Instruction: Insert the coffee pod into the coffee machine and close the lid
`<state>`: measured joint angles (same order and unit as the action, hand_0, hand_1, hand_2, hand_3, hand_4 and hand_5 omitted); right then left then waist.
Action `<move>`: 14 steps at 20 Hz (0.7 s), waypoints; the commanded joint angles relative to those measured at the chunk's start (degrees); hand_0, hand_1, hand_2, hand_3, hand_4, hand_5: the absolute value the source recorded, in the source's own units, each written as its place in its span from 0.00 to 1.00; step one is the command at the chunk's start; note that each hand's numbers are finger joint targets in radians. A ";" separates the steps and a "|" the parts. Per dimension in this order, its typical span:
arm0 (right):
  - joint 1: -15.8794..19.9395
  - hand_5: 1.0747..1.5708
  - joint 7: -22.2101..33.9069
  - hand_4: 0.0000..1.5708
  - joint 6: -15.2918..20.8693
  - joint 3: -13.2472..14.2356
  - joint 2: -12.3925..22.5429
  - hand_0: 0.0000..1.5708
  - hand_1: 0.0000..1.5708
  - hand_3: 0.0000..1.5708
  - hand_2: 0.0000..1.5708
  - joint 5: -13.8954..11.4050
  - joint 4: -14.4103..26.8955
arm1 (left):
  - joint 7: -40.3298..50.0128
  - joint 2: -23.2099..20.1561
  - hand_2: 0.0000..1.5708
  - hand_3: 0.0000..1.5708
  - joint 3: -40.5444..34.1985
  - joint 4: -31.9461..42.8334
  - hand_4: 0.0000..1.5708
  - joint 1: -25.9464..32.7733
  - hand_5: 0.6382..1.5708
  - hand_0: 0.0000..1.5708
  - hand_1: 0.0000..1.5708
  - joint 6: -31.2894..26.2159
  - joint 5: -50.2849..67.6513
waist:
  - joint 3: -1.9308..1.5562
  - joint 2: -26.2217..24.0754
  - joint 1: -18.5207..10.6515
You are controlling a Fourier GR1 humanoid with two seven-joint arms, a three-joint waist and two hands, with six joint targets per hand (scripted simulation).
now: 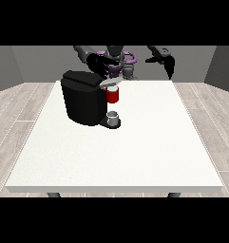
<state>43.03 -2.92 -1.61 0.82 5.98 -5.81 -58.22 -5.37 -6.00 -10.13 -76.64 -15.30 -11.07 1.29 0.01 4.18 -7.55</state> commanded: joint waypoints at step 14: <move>-0.92 1.00 -2.20 0.16 -0.84 -5.71 -5.86 0.00 0.00 0.00 0.00 2.14 -4.24 | -3.71 -1.17 0.00 0.00 -0.50 3.79 0.12 1.59 1.00 0.00 0.00 -0.79 1.41 | 0.00 -5.31 2.39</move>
<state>43.95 -5.55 -2.34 -1.83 1.79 -6.80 -59.37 -8.26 -7.38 -10.51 -74.59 -14.23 -11.64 2.40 0.00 1.97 -6.37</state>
